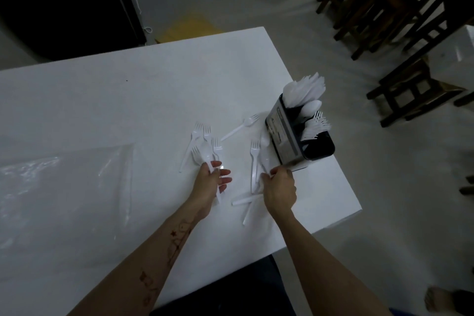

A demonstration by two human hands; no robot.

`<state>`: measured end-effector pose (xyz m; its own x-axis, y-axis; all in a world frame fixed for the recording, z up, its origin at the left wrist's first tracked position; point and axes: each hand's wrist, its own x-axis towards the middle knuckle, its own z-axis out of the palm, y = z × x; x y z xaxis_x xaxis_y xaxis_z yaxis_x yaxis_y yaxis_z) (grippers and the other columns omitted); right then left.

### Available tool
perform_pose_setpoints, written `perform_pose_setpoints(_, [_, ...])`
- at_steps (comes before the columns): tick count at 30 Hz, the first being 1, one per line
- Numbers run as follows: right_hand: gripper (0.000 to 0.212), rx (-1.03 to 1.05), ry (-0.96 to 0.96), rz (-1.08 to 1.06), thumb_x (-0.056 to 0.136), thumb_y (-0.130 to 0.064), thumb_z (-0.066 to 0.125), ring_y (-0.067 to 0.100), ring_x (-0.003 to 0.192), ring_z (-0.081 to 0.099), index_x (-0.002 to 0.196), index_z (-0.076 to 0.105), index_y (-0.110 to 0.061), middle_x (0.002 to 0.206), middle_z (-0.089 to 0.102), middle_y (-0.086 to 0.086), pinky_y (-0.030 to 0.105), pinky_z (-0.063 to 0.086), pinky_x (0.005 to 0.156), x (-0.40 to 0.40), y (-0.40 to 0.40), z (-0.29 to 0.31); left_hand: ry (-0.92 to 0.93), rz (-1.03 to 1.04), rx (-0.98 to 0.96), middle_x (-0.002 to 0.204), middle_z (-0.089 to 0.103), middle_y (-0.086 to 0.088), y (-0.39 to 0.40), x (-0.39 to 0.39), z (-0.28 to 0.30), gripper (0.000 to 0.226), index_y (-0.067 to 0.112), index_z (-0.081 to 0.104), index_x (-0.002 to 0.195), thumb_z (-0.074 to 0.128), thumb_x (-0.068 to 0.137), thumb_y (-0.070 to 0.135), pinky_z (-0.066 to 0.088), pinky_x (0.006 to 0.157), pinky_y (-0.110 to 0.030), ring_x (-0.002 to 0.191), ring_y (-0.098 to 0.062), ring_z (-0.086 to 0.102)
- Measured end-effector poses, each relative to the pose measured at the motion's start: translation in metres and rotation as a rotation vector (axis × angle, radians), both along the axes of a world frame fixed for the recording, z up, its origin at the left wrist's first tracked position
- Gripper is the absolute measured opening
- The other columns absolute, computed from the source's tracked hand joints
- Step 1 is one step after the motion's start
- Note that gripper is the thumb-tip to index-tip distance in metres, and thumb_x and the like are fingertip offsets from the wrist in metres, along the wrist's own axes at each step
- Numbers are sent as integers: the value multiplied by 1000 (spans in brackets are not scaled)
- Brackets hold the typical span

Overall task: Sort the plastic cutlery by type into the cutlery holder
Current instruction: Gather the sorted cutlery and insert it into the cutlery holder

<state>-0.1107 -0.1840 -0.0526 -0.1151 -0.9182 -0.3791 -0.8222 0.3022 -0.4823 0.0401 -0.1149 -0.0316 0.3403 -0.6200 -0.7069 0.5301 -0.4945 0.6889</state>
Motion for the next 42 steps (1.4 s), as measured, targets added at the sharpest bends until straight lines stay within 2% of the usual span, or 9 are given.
perform_pose_setpoints(5, [17,-93,-106,-11,93,-32,63,17,89,61,103,59,-19,104,63,-2,31,47,73,7,5,6,101,13,3,114,65,-8,7,-5,-2,26,9,49,121,51,96,14,46,87,-31,97,-20,63])
perform_pose_setpoints(13, [17,-265,-223,511,90,-37,68,8,84,55,99,65,-23,98,65,-10,25,50,66,28,27,3,187,-23,-141,126,61,-14,2,-8,1,47,0,47,129,61,91,24,54,88,-34,116,-27,61])
perform_pose_setpoints(17, [20,-212,-287,535,87,-39,70,8,83,58,100,67,-24,98,66,-11,24,51,68,25,25,7,0,28,-99,112,64,-13,-3,-8,2,20,7,51,118,44,99,12,53,84,-34,97,-25,64])
perform_pose_setpoints(21, [17,-249,-211,306,87,-38,70,5,76,60,97,64,-25,91,62,-9,27,53,66,-2,17,11,-52,199,-40,86,64,-3,-5,-4,5,30,3,55,117,39,101,22,48,69,-29,73,-14,60])
perform_pose_setpoints(25, [33,-110,-39,721,76,-45,78,7,91,54,103,66,-29,103,55,-10,26,49,65,-22,22,3,-33,234,26,77,56,-4,0,3,1,36,5,59,109,39,101,34,41,52,-26,57,-14,45])
perform_pose_setpoints(28, [23,-184,49,872,82,-30,75,17,96,56,101,65,-22,107,57,-4,36,54,64,-23,30,-9,38,190,70,74,50,-3,3,3,1,31,6,56,105,43,100,34,38,51,-25,55,-12,40])
perform_pose_setpoints(31, [17,-222,50,886,87,-26,71,19,91,57,99,61,-20,102,60,-3,39,55,65,-18,31,-9,138,130,106,78,52,-5,11,6,0,17,6,52,105,51,97,21,43,57,-25,61,-13,46])
perform_pose_setpoints(38, [11,-667,-139,795,88,-20,71,13,71,59,95,64,-15,87,66,-1,23,49,53,10,13,37,221,85,97,99,66,-14,23,9,5,25,-1,54,116,43,100,16,51,83,-32,87,-24,61])
perform_pose_setpoints(42, [5,-704,-245,946,87,-13,60,18,76,58,91,61,-10,90,63,3,30,52,53,29,27,41,315,94,36,119,62,-20,22,11,10,35,-3,53,122,38,102,22,49,89,-33,100,-28,62])
